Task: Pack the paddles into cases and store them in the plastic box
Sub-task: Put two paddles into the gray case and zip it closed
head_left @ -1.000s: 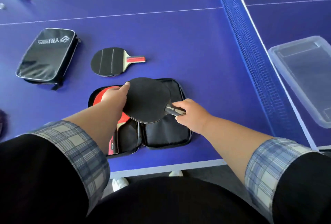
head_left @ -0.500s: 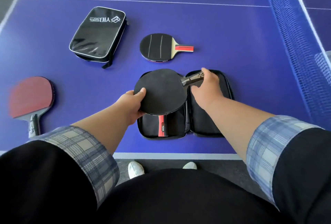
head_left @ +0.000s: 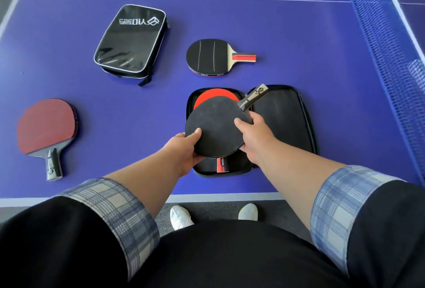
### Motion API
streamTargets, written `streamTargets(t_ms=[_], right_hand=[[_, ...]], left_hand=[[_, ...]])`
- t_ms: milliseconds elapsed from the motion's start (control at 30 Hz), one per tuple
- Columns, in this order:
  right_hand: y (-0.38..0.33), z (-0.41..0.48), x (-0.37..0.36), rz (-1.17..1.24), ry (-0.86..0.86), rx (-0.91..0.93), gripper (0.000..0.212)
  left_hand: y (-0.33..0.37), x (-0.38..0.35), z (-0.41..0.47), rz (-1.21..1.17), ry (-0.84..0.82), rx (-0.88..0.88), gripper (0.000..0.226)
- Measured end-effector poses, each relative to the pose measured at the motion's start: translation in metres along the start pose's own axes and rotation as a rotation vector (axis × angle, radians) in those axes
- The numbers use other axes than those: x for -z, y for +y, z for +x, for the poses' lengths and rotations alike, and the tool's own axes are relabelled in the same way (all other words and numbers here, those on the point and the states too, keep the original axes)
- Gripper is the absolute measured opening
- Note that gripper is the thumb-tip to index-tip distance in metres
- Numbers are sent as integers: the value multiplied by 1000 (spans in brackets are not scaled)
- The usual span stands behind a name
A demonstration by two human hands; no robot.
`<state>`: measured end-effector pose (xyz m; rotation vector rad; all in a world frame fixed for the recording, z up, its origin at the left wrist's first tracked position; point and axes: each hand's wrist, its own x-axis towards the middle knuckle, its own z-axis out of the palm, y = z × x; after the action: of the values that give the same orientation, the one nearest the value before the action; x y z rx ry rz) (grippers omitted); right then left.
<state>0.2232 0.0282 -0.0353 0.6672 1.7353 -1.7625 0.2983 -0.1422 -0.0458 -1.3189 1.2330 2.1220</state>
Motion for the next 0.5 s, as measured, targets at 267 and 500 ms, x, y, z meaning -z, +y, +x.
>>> streamTargets(t_ms=[267, 500], right_hand=[[12, -15, 5, -459, 58, -124, 30], [-3, -4, 56, -1214, 190, 623, 60]], left_hand=[[44, -12, 11, 350, 256, -276, 39], [75, -9, 22, 636, 131, -313, 48]])
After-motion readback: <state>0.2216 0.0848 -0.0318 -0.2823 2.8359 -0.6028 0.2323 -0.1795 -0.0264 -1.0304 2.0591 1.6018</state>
